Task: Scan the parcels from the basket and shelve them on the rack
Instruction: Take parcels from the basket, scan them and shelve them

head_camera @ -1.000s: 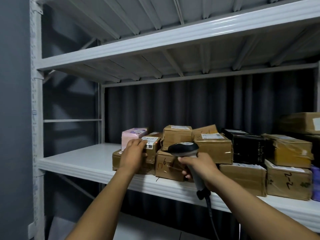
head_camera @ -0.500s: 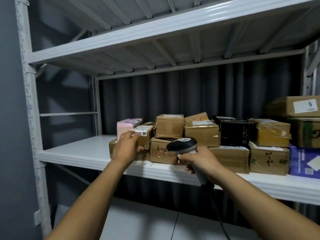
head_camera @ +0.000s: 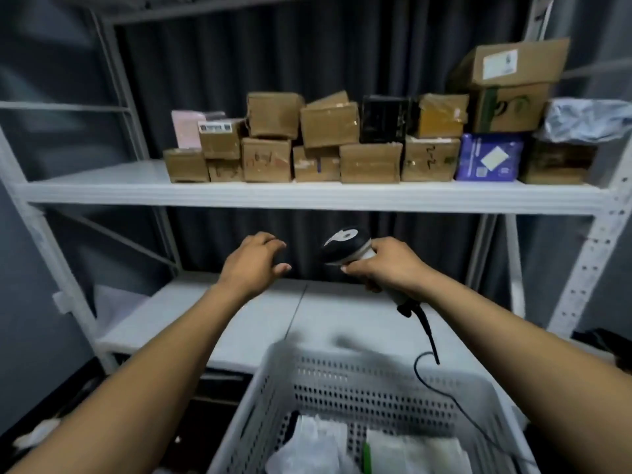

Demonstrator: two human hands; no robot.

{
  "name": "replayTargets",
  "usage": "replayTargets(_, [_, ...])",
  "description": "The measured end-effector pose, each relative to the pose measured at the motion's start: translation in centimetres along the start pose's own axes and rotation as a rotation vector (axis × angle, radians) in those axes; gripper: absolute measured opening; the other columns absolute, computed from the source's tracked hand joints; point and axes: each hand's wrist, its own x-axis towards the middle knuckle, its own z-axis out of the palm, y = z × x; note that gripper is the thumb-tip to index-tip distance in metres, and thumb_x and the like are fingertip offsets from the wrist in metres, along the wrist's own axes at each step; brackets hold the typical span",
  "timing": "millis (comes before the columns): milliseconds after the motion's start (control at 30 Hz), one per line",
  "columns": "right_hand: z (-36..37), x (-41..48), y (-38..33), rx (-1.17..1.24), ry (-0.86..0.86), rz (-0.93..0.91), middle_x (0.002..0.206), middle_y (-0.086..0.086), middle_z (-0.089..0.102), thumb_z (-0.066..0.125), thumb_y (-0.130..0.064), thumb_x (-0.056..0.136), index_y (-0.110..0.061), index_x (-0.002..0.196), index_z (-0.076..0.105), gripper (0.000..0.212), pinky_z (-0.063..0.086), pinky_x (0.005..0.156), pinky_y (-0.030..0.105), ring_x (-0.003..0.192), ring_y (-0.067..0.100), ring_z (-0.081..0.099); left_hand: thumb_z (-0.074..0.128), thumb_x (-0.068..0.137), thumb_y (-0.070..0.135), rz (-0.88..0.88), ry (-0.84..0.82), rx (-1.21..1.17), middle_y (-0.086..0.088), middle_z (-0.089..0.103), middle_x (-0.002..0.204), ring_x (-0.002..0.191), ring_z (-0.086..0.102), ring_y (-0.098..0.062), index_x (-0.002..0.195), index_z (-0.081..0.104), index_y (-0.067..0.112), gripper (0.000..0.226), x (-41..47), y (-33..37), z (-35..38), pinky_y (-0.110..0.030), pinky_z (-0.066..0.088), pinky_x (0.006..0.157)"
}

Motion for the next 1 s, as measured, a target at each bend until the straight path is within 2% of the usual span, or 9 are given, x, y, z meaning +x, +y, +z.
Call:
replayTargets(300, [2.5, -9.6, 12.8, -0.050, -0.109, 0.170, 0.066, 0.002, 0.065, 0.079, -0.020, 0.077, -0.016, 0.084, 0.068, 0.014, 0.048, 0.046, 0.021, 0.044, 0.013, 0.060, 0.056, 0.093, 0.045, 0.027, -0.317, -0.026, -0.002, 0.040, 0.147, 0.134, 0.037, -0.022, 0.138, 0.049, 0.024, 0.051, -10.9, 4.6, 13.2, -0.036, 0.041, 0.104])
replayTargets(467, [2.8, -11.8, 19.2, -0.208, -0.186, 0.218, 0.077, 0.005, 0.072, 0.078, -0.025, 0.077, -0.024, 0.089, 0.065, 0.018, 0.047, 0.047, 0.015, 0.053, 0.013, 0.065, 0.057, 0.092, 0.045, 0.050, -0.473, -0.056, -0.002, 0.039, 0.149, 0.135, 0.037, -0.023, 0.140, 0.048, 0.024, 0.053, -14.8, 7.4, 19.9, -0.038, 0.039, 0.108])
replayTargets(533, [2.4, -12.6, 21.8, -0.239, -0.215, 0.257, 0.073, 0.001, 0.069, 0.078, -0.024, 0.077, -0.022, 0.093, 0.066, 0.020, 0.048, 0.046, 0.016, 0.049, 0.008, 0.061, 0.056, 0.093, 0.045, 0.077, -0.534, -0.072, -0.003, 0.039, 0.150, 0.135, 0.037, -0.024, 0.141, 0.047, 0.023, 0.053, -16.0, 8.9, 22.2, -0.037, 0.038, 0.108])
replayTargets(633, [1.4, -13.4, 25.6, -0.287, -0.261, 0.323, 0.078, 0.005, 0.070, 0.077, -0.025, 0.080, -0.012, 0.097, 0.069, 0.024, 0.052, 0.048, 0.022, 0.055, 0.016, 0.066, 0.056, 0.094, 0.043, 0.117, -0.595, -0.112, -0.001, 0.042, 0.147, 0.134, 0.038, -0.022, 0.138, 0.049, 0.023, 0.049, -17.7, 11.4, 25.3, -0.031, 0.036, 0.107])
replayTargets(700, [0.8, -13.7, 27.8, -0.396, -0.303, 0.352, 0.077, 0.004, 0.067, 0.075, -0.030, 0.081, -0.015, 0.083, 0.066, 0.017, 0.043, 0.050, 0.019, 0.070, 0.022, 0.068, 0.056, 0.093, 0.042, 0.132, -0.636, -0.141, -0.002, 0.043, 0.145, 0.134, 0.039, -0.022, 0.138, 0.049, 0.022, 0.050, -18.6, 13.1, 27.0, -0.029, 0.036, 0.106])
replayTargets(767, [0.3, -13.8, 29.5, -0.488, -0.323, 0.359, 0.067, -0.001, 0.054, 0.073, -0.033, 0.082, -0.021, 0.064, 0.050, 0.031, 0.039, 0.058, 0.024, 0.073, 0.022, 0.060, 0.058, 0.093, 0.042, 0.128, -0.694, -0.189, -0.001, 0.045, 0.143, 0.132, 0.041, -0.021, 0.137, 0.050, 0.021, 0.050, -19.4, 14.9, 28.7, -0.027, 0.036, 0.105])
replayTargets(800, [0.0, -13.9, 30.2, -0.516, -0.330, 0.364, 0.064, -0.003, 0.050, 0.072, -0.034, 0.082, -0.020, 0.062, 0.046, 0.036, 0.038, 0.062, 0.027, 0.071, 0.020, 0.056, 0.058, 0.092, 0.043, 0.126, -0.725, -0.213, -0.001, 0.045, 0.142, 0.131, 0.042, -0.020, 0.137, 0.050, 0.022, 0.051, -19.9, 15.8, 29.4, -0.026, 0.036, 0.105])
replayTargets(900, [-0.4, -14.2, 32.0, -0.463, -0.331, 0.405, 0.067, 0.001, 0.055, 0.073, -0.031, 0.081, -0.011, 0.072, 0.056, 0.028, 0.043, 0.061, 0.028, 0.066, 0.017, 0.055, 0.058, 0.091, 0.047, 0.121, -0.814, -0.272, 0.001, 0.045, 0.142, 0.131, 0.042, -0.015, 0.139, 0.048, 0.024, 0.053, -21.1, 18.0, 31.7, -0.023, 0.033, 0.105])
replayTargets(1000, [-0.4, -14.4, 33.3, -0.466, -0.321, 0.400, 0.063, -0.004, 0.047, 0.072, -0.030, 0.083, -0.019, 0.063, 0.043, 0.037, 0.037, 0.057, 0.025, 0.065, 0.015, 0.051, 0.058, 0.093, 0.043, 0.125, -0.908, -0.317, 0.002, 0.043, 0.144, 0.132, 0.040, -0.014, 0.141, 0.045, 0.025, 0.054, -22.0, 20.1, 33.5, -0.020, 0.030, 0.106])
